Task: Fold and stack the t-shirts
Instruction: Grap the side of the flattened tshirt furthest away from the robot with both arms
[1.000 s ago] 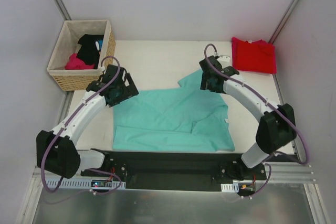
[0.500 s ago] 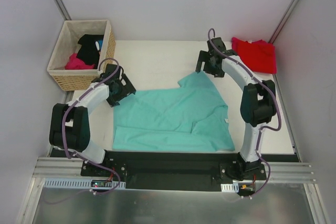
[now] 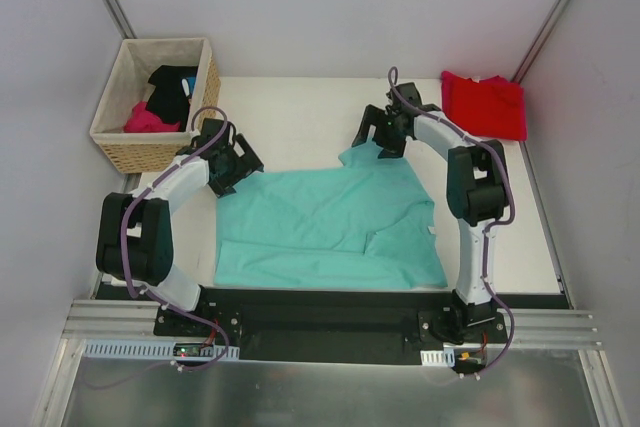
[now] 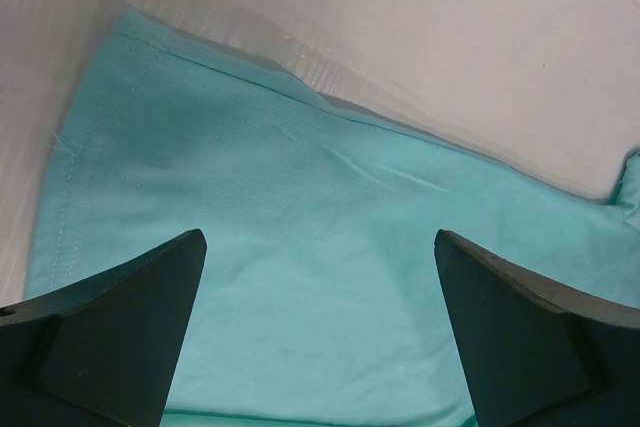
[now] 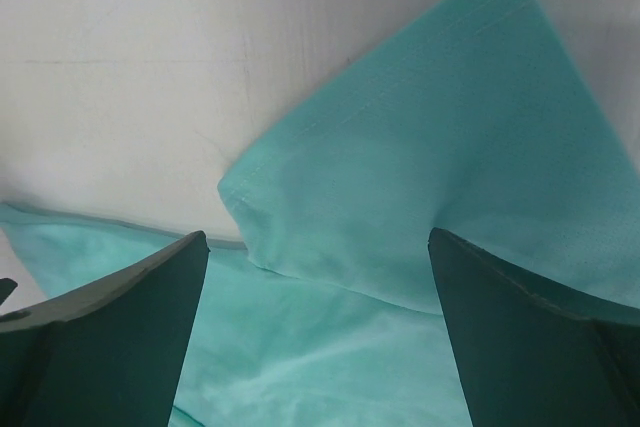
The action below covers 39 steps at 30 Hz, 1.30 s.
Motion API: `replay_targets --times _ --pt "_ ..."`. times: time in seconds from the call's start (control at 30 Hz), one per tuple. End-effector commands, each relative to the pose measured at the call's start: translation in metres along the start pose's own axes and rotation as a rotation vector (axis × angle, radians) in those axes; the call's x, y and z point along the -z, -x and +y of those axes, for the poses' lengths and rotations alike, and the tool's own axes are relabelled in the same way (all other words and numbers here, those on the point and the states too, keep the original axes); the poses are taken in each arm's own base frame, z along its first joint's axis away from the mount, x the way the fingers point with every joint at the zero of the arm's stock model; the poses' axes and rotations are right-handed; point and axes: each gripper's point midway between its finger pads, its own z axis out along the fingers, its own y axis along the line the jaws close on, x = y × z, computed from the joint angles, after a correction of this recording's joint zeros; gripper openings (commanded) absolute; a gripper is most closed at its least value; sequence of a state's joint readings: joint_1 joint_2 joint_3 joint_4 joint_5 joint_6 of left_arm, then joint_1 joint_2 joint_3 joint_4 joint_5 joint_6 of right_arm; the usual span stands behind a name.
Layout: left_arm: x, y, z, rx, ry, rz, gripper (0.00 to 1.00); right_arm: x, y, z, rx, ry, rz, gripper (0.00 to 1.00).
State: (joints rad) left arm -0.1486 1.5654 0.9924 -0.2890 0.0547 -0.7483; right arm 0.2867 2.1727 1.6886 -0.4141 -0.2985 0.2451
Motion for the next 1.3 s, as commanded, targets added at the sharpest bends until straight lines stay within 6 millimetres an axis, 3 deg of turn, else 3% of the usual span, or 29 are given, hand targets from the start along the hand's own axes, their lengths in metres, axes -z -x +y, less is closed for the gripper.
replay_targets --times 0.0,0.43,0.67,0.8,1.07,1.27 --pt "0.002 0.008 -0.012 0.011 -0.038 -0.008 0.99 0.010 0.022 0.018 0.010 0.055 -0.065 0.97" --pt "-0.006 0.000 -0.008 0.023 -0.041 0.019 0.99 -0.001 0.000 -0.057 -0.099 -0.092 -0.037 0.96" --pt "-0.004 0.001 -0.011 0.019 -0.052 0.017 0.99 0.002 -0.002 -0.078 -0.101 -0.159 -0.048 0.97" --pt "-0.004 0.001 -0.012 0.017 -0.057 0.017 0.99 0.010 -0.003 -0.086 -0.090 -0.182 -0.052 0.97" --pt "-0.011 0.008 -0.017 0.017 -0.056 0.010 0.99 0.046 0.008 -0.080 -0.050 -0.213 -0.117 0.97" --pt "-0.016 0.018 -0.023 -0.002 -0.057 -0.005 0.99 0.059 0.010 -0.081 -0.036 -0.229 -0.136 0.97"
